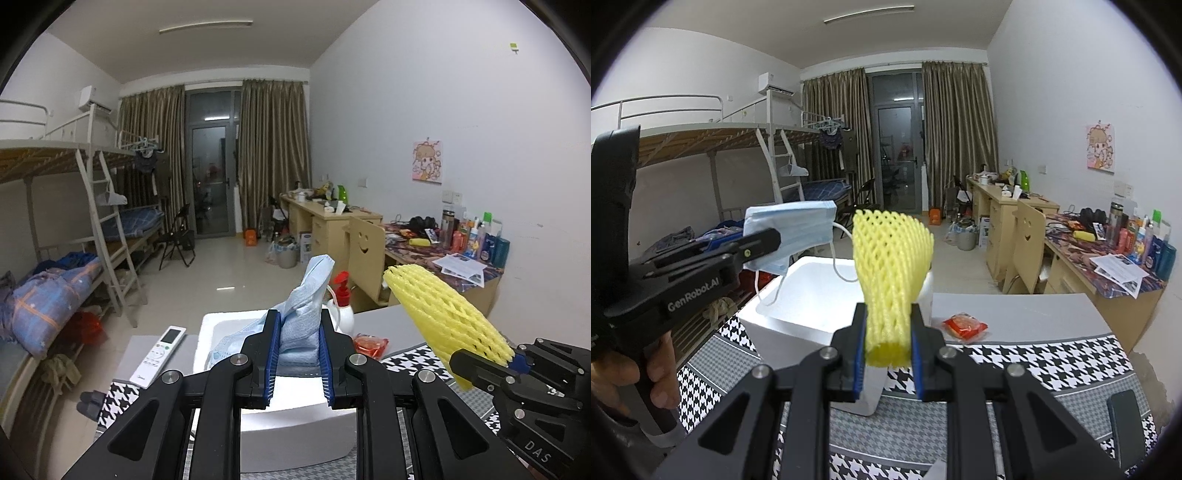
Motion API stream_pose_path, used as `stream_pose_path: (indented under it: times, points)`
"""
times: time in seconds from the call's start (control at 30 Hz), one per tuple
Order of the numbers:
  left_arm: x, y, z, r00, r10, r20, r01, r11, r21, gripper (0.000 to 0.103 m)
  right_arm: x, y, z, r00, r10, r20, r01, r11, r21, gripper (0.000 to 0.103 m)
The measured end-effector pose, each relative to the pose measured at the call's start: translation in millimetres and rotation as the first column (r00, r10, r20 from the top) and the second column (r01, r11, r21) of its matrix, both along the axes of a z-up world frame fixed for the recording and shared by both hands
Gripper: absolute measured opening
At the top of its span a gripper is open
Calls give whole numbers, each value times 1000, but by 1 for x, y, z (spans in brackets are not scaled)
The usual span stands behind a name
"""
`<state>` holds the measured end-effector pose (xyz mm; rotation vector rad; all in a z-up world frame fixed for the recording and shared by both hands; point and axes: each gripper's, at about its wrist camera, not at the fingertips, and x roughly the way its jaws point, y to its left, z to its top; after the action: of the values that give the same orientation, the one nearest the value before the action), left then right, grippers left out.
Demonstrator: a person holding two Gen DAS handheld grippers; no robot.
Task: Organize soft objects
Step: 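Lift the yellow net and blue mask and carry both toward the white foam box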
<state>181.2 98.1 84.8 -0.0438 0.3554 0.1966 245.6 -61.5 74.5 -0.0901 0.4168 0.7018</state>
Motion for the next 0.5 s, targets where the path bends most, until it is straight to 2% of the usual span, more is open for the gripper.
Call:
stream_pose_path:
  times: [0.5]
  points:
    - [28,20,-15,998,34,-54,-35,999,-11,21,14,21,1,1000,15,-13,-16,999,-29,24]
